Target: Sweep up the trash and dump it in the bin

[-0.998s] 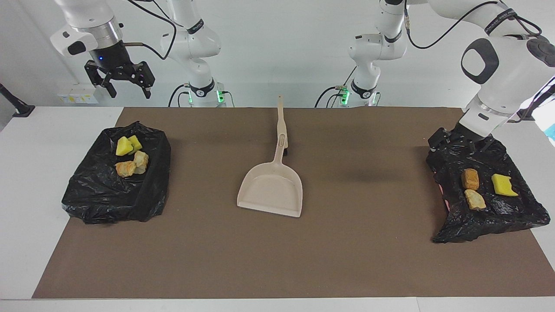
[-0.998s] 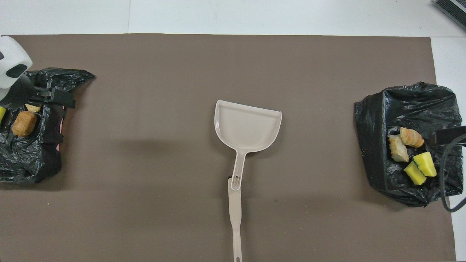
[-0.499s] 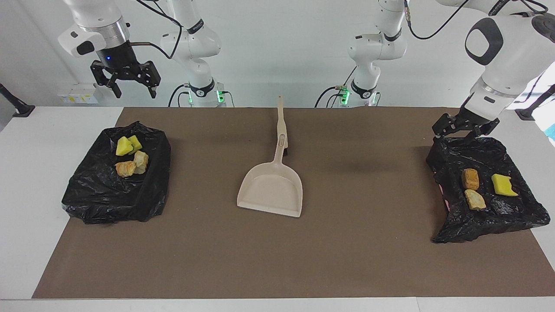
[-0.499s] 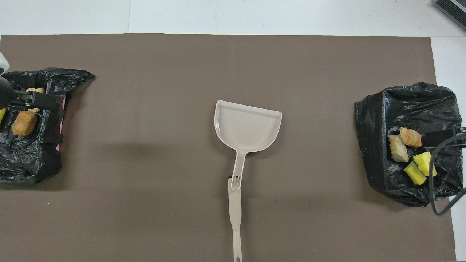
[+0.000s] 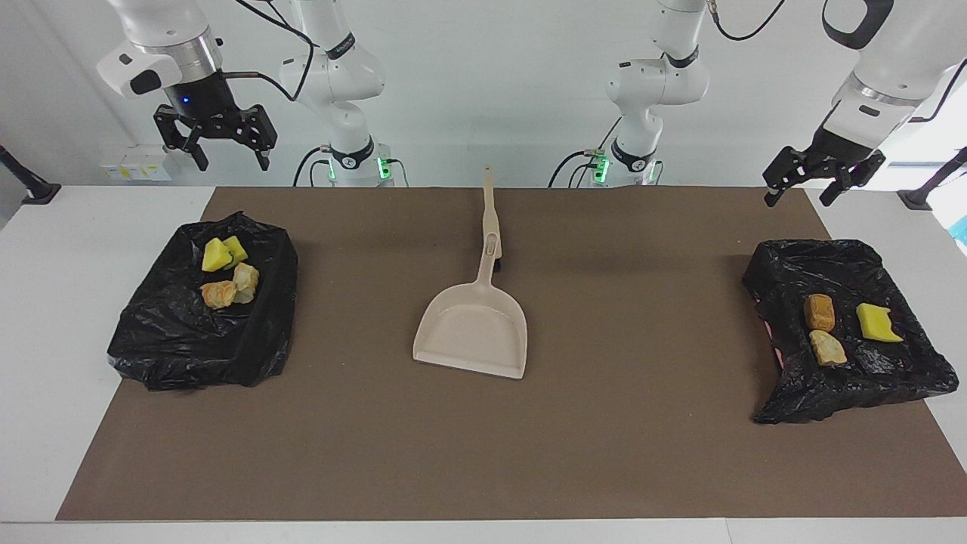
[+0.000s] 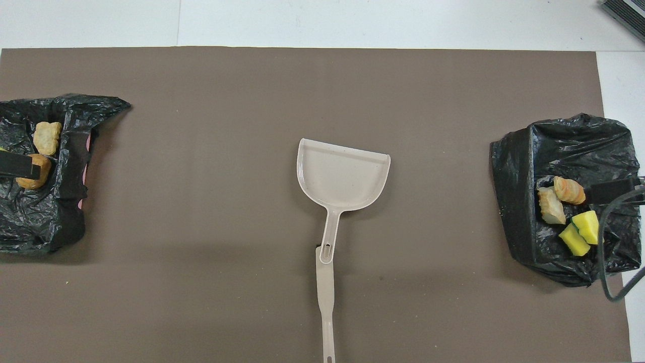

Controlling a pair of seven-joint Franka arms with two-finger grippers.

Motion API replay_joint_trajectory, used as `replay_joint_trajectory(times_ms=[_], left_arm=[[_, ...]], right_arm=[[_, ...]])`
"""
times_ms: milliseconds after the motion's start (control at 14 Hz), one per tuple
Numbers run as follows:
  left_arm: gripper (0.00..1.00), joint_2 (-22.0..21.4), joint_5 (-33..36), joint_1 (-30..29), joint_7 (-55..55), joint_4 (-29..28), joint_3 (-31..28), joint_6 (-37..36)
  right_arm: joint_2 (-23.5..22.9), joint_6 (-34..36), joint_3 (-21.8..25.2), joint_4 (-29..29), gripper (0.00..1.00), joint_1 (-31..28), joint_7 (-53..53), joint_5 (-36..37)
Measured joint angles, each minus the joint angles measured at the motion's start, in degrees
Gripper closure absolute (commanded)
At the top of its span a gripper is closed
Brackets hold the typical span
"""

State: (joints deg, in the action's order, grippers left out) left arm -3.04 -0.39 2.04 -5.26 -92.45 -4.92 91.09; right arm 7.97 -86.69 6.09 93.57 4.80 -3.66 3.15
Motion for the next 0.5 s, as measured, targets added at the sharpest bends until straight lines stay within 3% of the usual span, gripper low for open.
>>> replay_joint_trajectory(times_ms=[499], left_arm=[[0.00, 0.00, 0.04, -0.95, -0.77, 0.03, 0.58, -2.20]], right_arm=[[-0.20, 0.35, -0.10, -0.33, 0.00, 0.04, -0.08, -0.02]])
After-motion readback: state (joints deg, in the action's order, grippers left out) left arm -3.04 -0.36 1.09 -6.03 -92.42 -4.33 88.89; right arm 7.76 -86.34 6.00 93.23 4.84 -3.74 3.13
